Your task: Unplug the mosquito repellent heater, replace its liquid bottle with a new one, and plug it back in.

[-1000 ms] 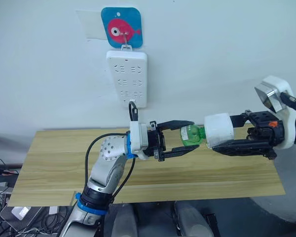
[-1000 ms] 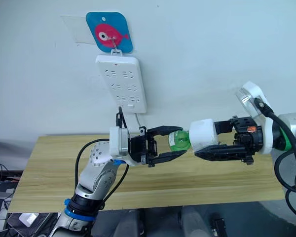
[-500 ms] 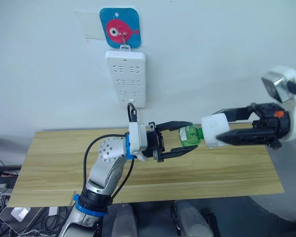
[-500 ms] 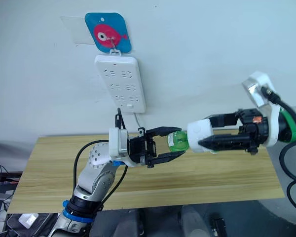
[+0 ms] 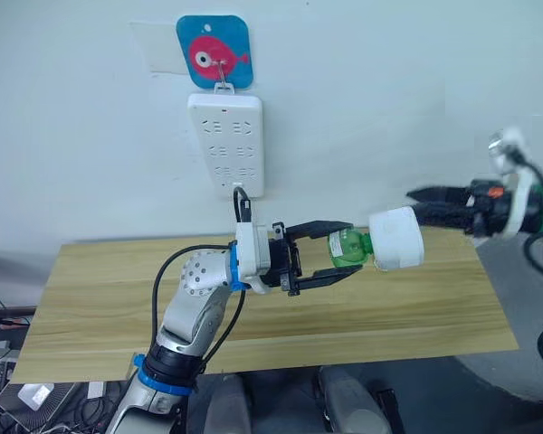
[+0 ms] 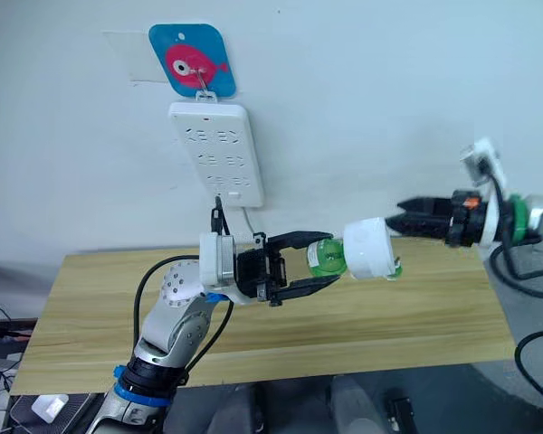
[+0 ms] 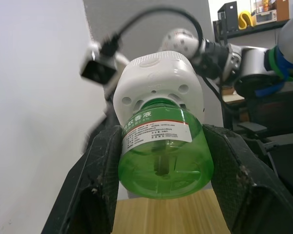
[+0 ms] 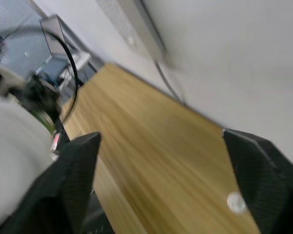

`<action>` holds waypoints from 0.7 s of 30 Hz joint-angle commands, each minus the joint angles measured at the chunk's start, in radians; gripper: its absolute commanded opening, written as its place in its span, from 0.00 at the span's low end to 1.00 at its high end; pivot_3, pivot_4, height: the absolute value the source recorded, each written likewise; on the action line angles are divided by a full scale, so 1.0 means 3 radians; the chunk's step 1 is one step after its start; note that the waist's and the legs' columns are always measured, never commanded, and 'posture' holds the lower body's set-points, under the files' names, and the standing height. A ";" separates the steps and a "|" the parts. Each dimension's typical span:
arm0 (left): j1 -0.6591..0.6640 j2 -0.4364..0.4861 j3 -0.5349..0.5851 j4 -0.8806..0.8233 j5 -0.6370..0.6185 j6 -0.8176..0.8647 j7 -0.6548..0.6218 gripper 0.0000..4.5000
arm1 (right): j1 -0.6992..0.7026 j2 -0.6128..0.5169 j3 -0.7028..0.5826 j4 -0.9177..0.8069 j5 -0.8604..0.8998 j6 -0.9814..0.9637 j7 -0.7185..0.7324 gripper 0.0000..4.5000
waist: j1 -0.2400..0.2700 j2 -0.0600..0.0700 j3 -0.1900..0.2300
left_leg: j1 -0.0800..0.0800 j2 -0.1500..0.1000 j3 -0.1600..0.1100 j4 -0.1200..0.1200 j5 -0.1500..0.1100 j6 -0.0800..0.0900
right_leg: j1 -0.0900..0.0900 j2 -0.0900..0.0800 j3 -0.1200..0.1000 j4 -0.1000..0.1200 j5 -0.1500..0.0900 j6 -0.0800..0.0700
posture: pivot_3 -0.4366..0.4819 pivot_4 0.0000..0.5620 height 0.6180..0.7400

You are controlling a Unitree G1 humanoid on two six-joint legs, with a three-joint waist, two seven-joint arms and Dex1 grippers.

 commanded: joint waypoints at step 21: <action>-0.0042 -0.0074 0.0036 -0.0051 0.0044 0.0020 0.0220 0.49 | 0.0307 0.0165 -0.0506 -0.0987 0.1664 0.0904 -0.0383 0.01 | 0.0005 -0.0002 0.0002 | 0.0002 -0.0001 -0.0005 -0.0003 -0.0001 0.0001 | 0.0008 0.0001 -0.0001 0.0001 0.0000 0.0000 | 0.25 0.44 1.00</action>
